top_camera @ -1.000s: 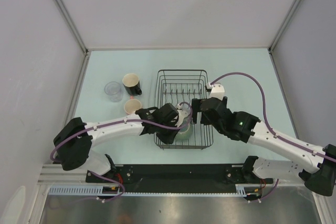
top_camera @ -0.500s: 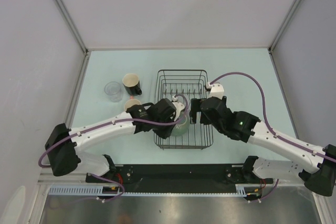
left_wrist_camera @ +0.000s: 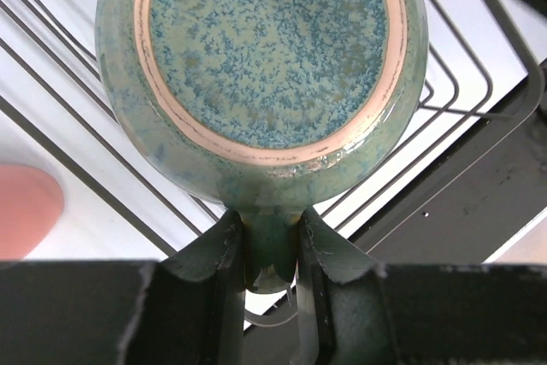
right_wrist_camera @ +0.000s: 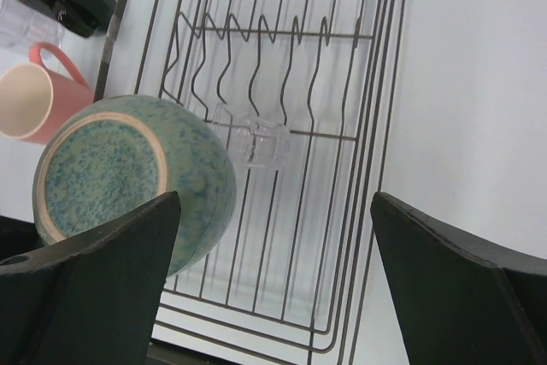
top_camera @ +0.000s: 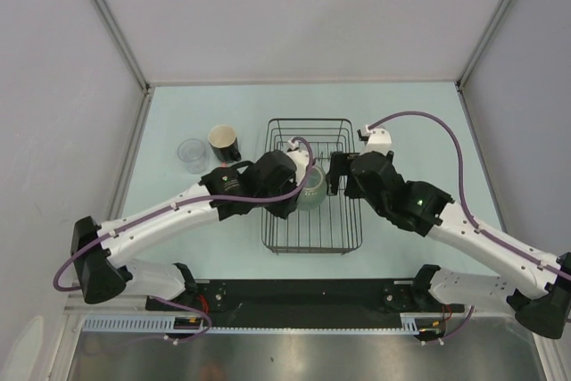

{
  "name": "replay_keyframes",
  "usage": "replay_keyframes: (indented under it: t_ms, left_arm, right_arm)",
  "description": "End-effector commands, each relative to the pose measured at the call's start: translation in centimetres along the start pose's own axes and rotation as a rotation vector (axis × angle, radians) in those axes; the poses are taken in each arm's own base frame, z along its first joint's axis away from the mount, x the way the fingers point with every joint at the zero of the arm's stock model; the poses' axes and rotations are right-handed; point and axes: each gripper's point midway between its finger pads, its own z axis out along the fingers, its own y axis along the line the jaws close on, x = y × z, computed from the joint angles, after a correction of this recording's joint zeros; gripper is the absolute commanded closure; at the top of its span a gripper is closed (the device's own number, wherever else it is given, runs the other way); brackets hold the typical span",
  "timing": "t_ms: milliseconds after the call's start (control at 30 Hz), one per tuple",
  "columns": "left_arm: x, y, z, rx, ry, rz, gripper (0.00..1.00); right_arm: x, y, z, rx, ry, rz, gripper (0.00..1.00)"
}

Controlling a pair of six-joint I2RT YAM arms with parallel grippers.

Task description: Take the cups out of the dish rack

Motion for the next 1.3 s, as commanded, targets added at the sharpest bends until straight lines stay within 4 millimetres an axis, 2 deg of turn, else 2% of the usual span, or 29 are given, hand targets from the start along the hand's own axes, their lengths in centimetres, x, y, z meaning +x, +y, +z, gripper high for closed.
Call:
replay_keyframes:
  t_ms: [0, 133, 167, 200, 233, 267, 333, 367, 400, 433, 467, 500, 533, 567, 600, 633, 700, 800, 867, 1000, 1067, 1100, 1133, 1267]
  left_arm:
    - [-7.6, -1.5, -4.3, 0.059, -0.286, -0.049, 0.99]
    - [-7.5, -1.4, -4.2, 0.065, -0.297, -0.070, 1.00]
    - [-8.1, -1.5, -4.4, 0.079, -0.326, -0.081, 1.00]
    - [-8.5, -1.6, -4.9, 0.096, -0.352, -0.106, 0.99]
    - [-8.6, -1.0, -4.8, 0.104, -0.364, -0.134, 0.99]
    - [-9.5, -1.5, -5.3, 0.154, -0.402, -0.156, 1.00]
    - [-10.0, -1.1, -6.1, 0.214, -0.453, -0.222, 1.00]
    - [-11.2, -2.0, -7.1, 0.298, -0.507, -0.229, 1.00]
    - [-11.6, -2.1, -7.8, 0.338, -0.535, -0.270, 1.00]
    - [-11.7, -1.4, -8.1, 0.353, -0.561, -0.299, 1.00]
    - [-12.9, -1.8, -9.0, 0.412, -0.623, -0.304, 0.99]
    - [-13.0, -2.5, -9.7, 0.485, -0.624, -0.336, 1.00]
    - [-12.8, -2.0, -9.6, 0.506, -0.633, -0.361, 0.99]
    - [-13.9, -2.1, -10.7, 0.557, -0.703, -0.363, 1.00]
    - [-13.8, -2.8, -11.2, 0.634, -0.693, -0.400, 1.00]
    - [-14.1, -2.5, -11.5, 0.675, -0.747, -0.409, 1.00]
    - [-14.0, -3.0, -12.4, 0.789, -0.749, -0.472, 1.00]
    - [-13.9, -2.7, -12.9, 0.904, -0.787, -0.540, 1.00]
    - [-13.7, -2.6, -13.4, 0.979, -0.813, -0.571, 1.00]
    - [-13.2, -2.0, -13.1, 1.054, -0.832, -0.627, 1.00]
    - [-12.8, -1.7, -14.0, 1.136, -0.863, -0.667, 0.99]
    - [-12.4, -1.2, -12.7, 1.139, -0.845, -0.709, 1.00]
    - [-12.4, -1.4, -13.8, 1.186, -0.882, -0.685, 1.00]
    - [-12.2, -1.6, -13.2, 1.187, -0.858, -0.688, 1.00]
  right_arm:
    - [-5.3, 0.1, -1.7, -0.029, -0.127, 0.074, 0.00]
    - [-8.0, -0.1, -3.5, -0.104, -0.201, 0.180, 0.00]
    - [-7.9, 0.6, -3.5, -0.164, -0.202, 0.203, 0.00]
    - [-8.4, 0.3, -3.6, -0.184, -0.223, 0.245, 0.00]
    - [-8.7, 0.6, -4.0, -0.221, -0.237, 0.270, 0.00]
    - [-9.4, 1.2, -4.9, -0.293, -0.266, 0.297, 0.00]
    - [-9.2, 0.9, -4.7, -0.322, -0.272, 0.338, 0.00]
    - [-9.5, 1.4, -5.2, -0.367, -0.283, 0.347, 0.00]
    - [-9.1, 1.4, -5.0, -0.378, -0.276, 0.353, 0.00]
    - [-9.5, 1.7, -5.2, -0.409, -0.284, 0.373, 0.00]
    - [-9.5, 1.9, -5.5, -0.428, -0.287, 0.383, 0.00]
    - [-9.6, 1.9, -5.5, -0.442, -0.294, 0.390, 0.00]
    - [-9.5, 2.3, -5.5, -0.473, -0.299, 0.395, 0.00]
    - [-9.5, 2.4, -5.5, -0.484, -0.300, 0.413, 0.00]
    - [-9.7, 2.4, -5.7, -0.496, -0.310, 0.421, 0.00]
    - [-9.7, 2.7, -5.7, -0.518, -0.313, 0.428, 0.00]
    - [-9.7, 3.0, -5.7, -0.543, -0.306, 0.446, 0.00]
    - [-9.5, 3.4, -5.6, -0.580, -0.299, 0.465, 0.00]
    - [-10.1, 3.8, -5.9, -0.617, -0.323, 0.472, 0.00]
    - [-10.5, 4.1, -6.3, -0.668, -0.332, 0.504, 0.00]
    - [-10.5, 4.4, -6.5, -0.704, -0.330, 0.518, 0.00]
    - [-9.9, 4.3, -6.0, -0.705, -0.315, 0.530, 0.00]
    - [-10.0, 4.6, -6.3, -0.739, -0.314, 0.549, 0.01]
    - [-9.3, 5.2, -5.7, -0.776, -0.289, 0.569, 0.02]
